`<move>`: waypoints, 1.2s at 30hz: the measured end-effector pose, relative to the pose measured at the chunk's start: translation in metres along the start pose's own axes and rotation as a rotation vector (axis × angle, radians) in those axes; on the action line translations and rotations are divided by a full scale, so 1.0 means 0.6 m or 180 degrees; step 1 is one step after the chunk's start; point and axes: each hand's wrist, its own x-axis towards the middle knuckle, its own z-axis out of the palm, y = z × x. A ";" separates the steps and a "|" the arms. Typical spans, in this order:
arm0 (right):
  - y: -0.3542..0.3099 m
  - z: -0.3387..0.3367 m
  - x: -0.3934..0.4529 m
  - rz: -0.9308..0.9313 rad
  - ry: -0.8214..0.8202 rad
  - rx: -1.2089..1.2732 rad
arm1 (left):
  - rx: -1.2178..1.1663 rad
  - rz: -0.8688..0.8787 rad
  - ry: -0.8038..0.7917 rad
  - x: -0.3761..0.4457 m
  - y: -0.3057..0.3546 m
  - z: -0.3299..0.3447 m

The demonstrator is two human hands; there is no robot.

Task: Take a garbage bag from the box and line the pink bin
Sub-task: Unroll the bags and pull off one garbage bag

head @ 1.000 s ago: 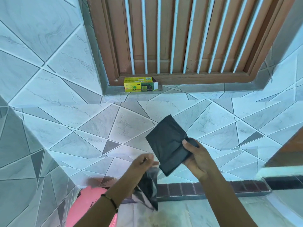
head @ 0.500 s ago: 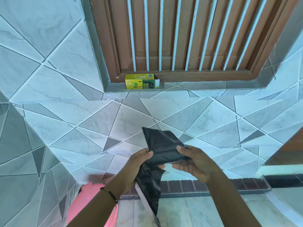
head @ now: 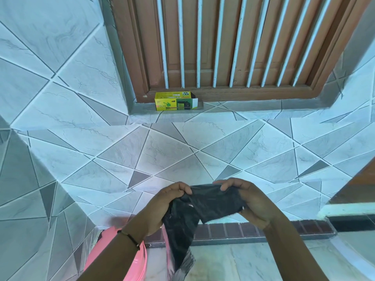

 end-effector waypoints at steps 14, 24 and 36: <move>0.007 0.017 0.010 -0.0389 0.0246 -0.0812 | 0.1473 0.0622 0.0641 0.001 0.003 0.015; -0.004 0.016 0.021 -0.0392 0.0537 -0.0514 | 0.2633 0.1239 0.1302 0.005 0.007 0.003; -0.020 0.020 0.060 -0.0501 0.0619 -0.0652 | 0.1269 0.0879 0.1146 0.037 0.035 0.006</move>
